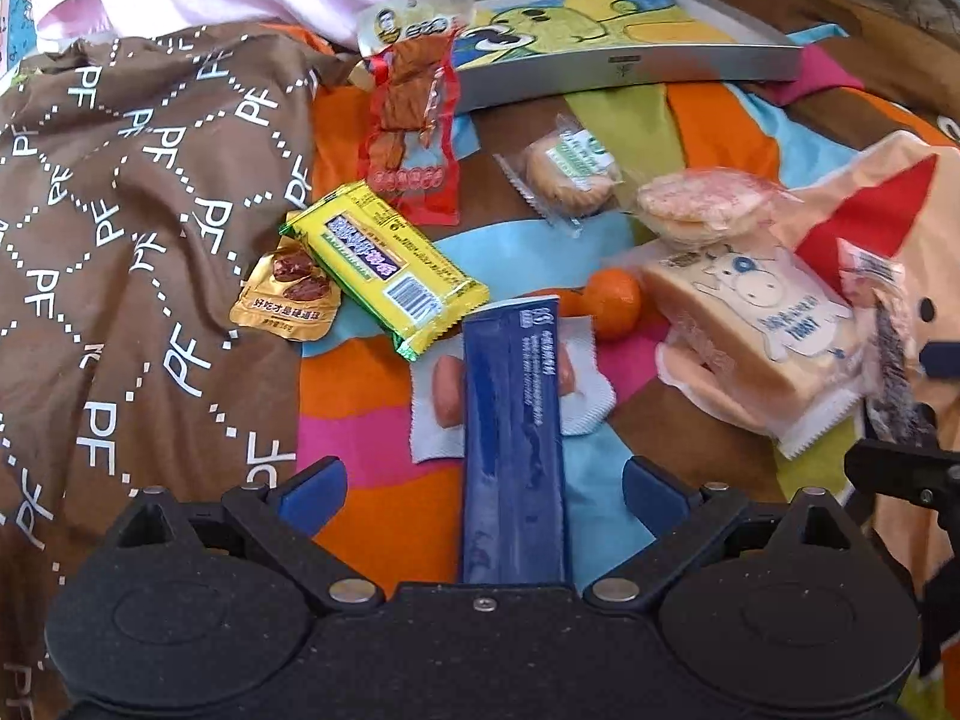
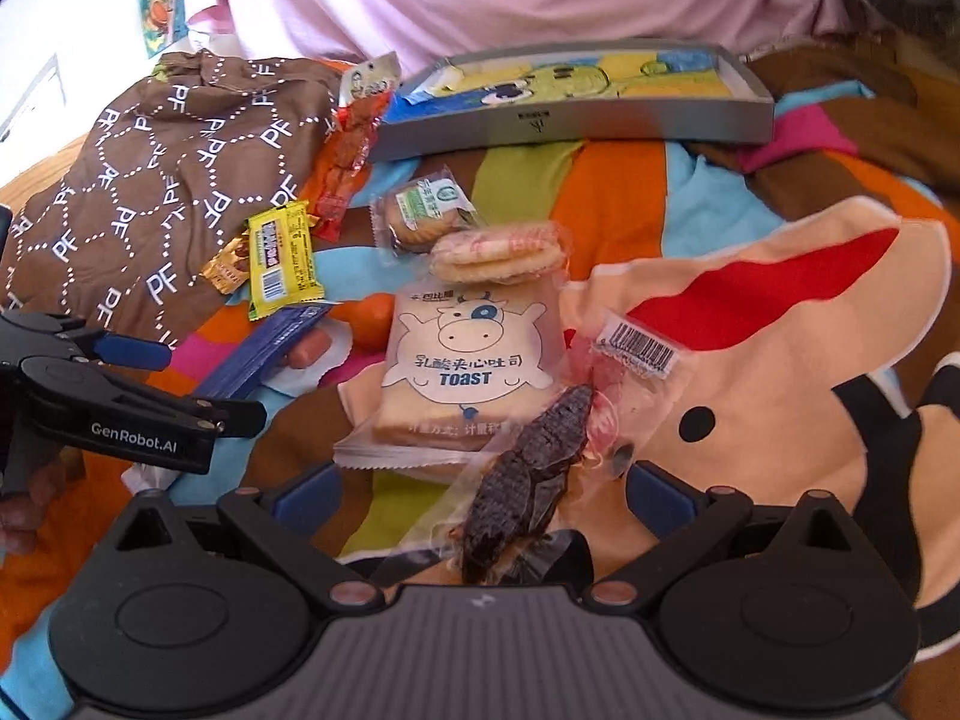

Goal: Organize snacks
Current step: 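Close the right tool on the jerky packet while the left tool grasps the blue stick packet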

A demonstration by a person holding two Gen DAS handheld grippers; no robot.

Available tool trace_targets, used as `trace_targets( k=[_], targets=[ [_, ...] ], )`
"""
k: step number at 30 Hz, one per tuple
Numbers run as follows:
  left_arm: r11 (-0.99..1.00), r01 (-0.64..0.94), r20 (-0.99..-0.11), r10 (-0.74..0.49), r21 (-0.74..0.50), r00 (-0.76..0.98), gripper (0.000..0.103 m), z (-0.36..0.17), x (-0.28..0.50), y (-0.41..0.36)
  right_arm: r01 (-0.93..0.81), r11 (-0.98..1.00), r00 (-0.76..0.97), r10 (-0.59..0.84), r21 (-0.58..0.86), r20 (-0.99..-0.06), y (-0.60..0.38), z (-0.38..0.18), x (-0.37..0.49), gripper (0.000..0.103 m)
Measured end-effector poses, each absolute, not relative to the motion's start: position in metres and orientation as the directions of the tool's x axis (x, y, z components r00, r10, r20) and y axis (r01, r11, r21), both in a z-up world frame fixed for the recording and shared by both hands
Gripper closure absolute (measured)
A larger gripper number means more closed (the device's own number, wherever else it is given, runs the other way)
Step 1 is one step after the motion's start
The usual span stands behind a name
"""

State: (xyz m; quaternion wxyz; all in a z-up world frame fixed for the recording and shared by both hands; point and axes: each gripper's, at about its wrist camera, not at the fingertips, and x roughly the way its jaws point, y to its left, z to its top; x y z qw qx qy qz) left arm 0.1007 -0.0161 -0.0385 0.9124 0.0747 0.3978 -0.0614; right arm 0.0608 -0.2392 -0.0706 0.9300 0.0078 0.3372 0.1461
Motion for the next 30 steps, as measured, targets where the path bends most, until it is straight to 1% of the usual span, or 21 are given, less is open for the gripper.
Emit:
trace_targets(
  k=[3, 6, 8, 10, 12, 13, 14, 15, 16, 17, 18, 22, 25, 30],
  targets=[
    [0.983, 0.166, -0.756, -0.05, 0.078, 0.653, 0.005, -0.043, 0.108, -0.013, -0.262, 0.957, 0.725, 0.278, 0.121, -0.63, -0.24, -0.073, 0.064, 0.001],
    [0.983, 0.172, -0.776, -0.064, 0.058, 0.628, 0.007, -0.048, 0.113, -0.011, -0.255, 0.959, 0.723, 0.275, 0.126, -0.633, -0.24, -0.075, 0.065, 0.005],
    [0.986, 0.163, -0.779, -0.091, 0.015, 0.62, 0.013, -0.048, 0.114, -0.009, -0.262, 0.955, 0.715, 0.287, 0.136, -0.637, -0.24, -0.076, 0.065, 0.022],
    [0.987, 0.16, -0.778, -0.122, -0.028, 0.617, 0.018, -0.048, 0.113, -0.006, -0.263, 0.955, 0.701, 0.285, 0.134, -0.653, -0.239, -0.078, 0.065, 0.026],
    [0.985, 0.161, -0.777, -0.143, -0.054, 0.613, 0.023, -0.048, 0.113, -0.005, -0.268, 0.954, 0.703, 0.291, 0.137, -0.649, -0.239, -0.078, 0.062, 0.029],
    [0.984, 0.164, -0.776, -0.153, -0.066, 0.612, 0.029, -0.048, 0.112, -0.005, -0.272, 0.952, 0.702, 0.296, 0.14, -0.648, -0.239, -0.078, 0.061, 0.032],
    [0.983, 0.166, -0.774, -0.166, -0.08, 0.611, 0.034, -0.047, 0.112, -0.004, -0.273, 0.952, 0.702, 0.295, 0.138, -0.648, -0.239, -0.078, 0.061, 0.038],
    [0.981, 0.17, -0.773, -0.179, -0.093, 0.609, 0.037, -0.047, 0.111, -0.004, -0.273, 0.952, 0.702, 0.294, 0.136, -0.649, -0.239, -0.077, 0.06, 0.04],
    [0.98, 0.172, -0.772, -0.188, -0.104, 0.607, 0.043, -0.047, 0.111, -0.004, -0.273, 0.952, 0.701, 0.293, 0.136, -0.65, -0.238, -0.078, 0.059, 0.042],
    [0.978, 0.173, -0.771, -0.197, -0.115, 0.605, 0.048, -0.047, 0.111, -0.005, -0.273, 0.952, 0.699, 0.296, 0.139, -0.651, -0.239, -0.078, 0.058, 0.043],
    [0.977, 0.173, -0.771, -0.205, -0.125, 0.603, 0.05, -0.047, 0.111, -0.005, -0.274, 0.951, 0.699, 0.298, 0.141, -0.65, -0.239, -0.078, 0.058, 0.044],
    [0.975, 0.18, -0.775, -0.213, -0.13, 0.595, 0.066, -0.046, 0.11, -0.008, -0.289, 0.945, 0.689, 0.316, 0.152, -0.652, -0.239, -0.076, 0.055, 0.047],
    [0.974, 0.186, -0.776, -0.214, -0.126, 0.594, 0.068, -0.045, 0.106, -0.012, -0.305, 0.939, 0.683, 0.331, 0.157, -0.651, -0.238, -0.074, 0.054, 0.048],
    [0.966, 0.181, -0.768, -0.255, -0.182, 0.587, 0.07, -0.041, 0.096, -0.015, -0.332, 0.928, 0.672, 0.359, 0.17, -0.648, -0.237, -0.071, 0.05, 0.051]
  ],
)
